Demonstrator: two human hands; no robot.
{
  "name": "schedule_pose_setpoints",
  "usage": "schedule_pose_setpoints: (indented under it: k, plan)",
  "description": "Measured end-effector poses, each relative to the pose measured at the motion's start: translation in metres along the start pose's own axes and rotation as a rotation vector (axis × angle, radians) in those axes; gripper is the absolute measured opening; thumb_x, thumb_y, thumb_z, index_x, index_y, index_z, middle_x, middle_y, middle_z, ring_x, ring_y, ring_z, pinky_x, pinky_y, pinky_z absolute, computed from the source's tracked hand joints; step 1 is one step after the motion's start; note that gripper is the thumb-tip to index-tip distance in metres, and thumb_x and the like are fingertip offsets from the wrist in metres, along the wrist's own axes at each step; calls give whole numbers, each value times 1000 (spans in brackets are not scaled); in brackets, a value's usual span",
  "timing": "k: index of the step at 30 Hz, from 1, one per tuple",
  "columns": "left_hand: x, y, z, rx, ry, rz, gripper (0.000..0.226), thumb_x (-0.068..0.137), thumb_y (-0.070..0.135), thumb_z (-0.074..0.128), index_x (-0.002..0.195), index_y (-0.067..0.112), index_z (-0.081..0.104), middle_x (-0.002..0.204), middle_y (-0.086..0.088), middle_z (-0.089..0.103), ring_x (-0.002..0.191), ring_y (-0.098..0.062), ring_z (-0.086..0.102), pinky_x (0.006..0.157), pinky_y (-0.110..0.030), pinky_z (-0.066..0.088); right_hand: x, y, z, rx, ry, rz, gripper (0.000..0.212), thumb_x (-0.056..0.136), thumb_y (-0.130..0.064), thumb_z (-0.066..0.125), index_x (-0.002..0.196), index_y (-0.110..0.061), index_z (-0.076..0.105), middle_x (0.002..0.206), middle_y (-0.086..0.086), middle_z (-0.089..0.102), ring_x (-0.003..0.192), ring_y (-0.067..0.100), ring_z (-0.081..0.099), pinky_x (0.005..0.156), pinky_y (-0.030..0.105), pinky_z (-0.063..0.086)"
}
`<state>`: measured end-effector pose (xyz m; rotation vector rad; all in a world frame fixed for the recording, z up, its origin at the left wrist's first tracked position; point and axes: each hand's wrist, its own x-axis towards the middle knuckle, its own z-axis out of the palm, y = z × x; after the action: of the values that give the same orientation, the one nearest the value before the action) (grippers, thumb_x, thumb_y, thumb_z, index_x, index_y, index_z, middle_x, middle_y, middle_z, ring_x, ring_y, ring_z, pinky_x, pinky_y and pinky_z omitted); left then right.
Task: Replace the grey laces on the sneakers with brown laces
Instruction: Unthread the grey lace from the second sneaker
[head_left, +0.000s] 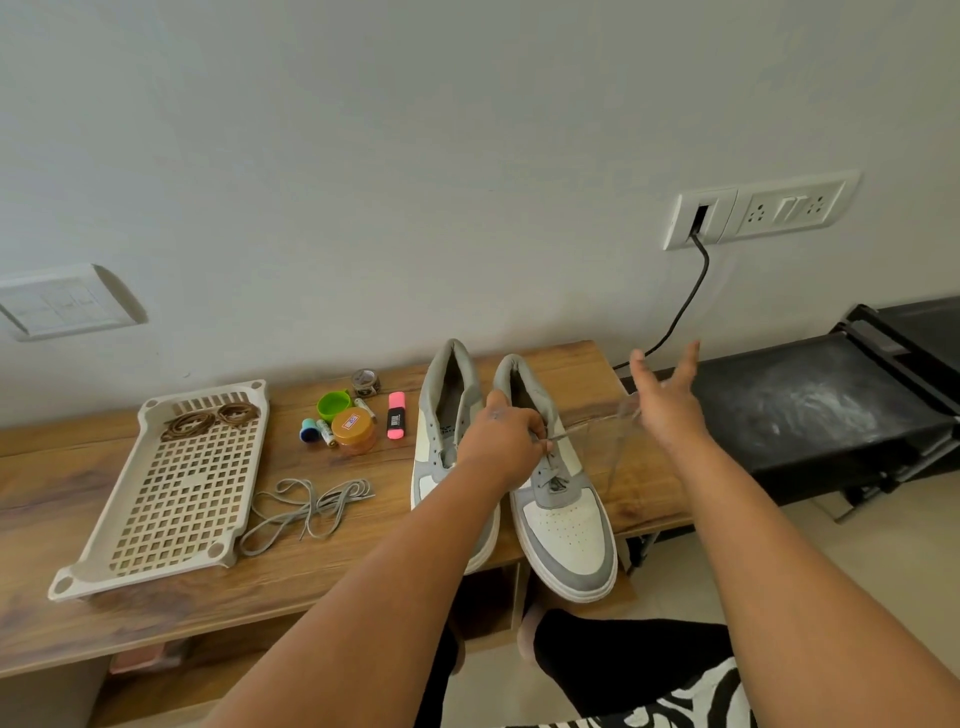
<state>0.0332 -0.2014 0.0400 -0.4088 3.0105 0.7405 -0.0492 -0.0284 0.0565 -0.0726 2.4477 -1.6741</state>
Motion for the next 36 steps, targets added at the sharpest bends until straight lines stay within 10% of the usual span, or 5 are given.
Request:
schedule_pose_setpoints:
  k: [3,9,22,33,36]
  plan:
    - [1,0,2,28,-29,3,32,95,47,59,118,26,65,123,-2,38,103,-20,51,89,-36,52,0,-5,0,-255,163,-319,88,93,-59,49,152,-43,-15,165,7,-4,150,29,7,114,50,18]
    - [4,-4,8,-33,-96,19,23,97,39,58,108,20,62,123,-4,34,106,-22,48,97,-39,48,-2,2,3,-1009,-317,37,49,92,-40,61,136,-20,55,120,8,60,111,26,59,86,34,49]
    - [-1,-10,-17,-1250,-15,-225,17,93,7,62,106,16,54,96,-5,60,87,-15,60,73,-25,49,-6,-15,25,-158,-47,-107,29,101,-40,47,120,-20,56,105,-5,57,85,13,53,69,29,41]
    - [-7,-12,6,-572,-64,-328,38,85,43,74,70,8,66,83,-11,74,68,-16,63,76,-37,59,10,-12,-3,978,338,278,49,98,-57,41,114,-12,52,76,3,52,64,11,57,67,23,53]
    - [-6,-8,10,-737,-87,-421,30,81,32,80,74,5,69,74,-9,71,58,-13,60,64,-28,57,5,-12,-3,331,292,83,59,99,-57,36,133,-11,48,123,7,52,106,19,54,88,35,44]
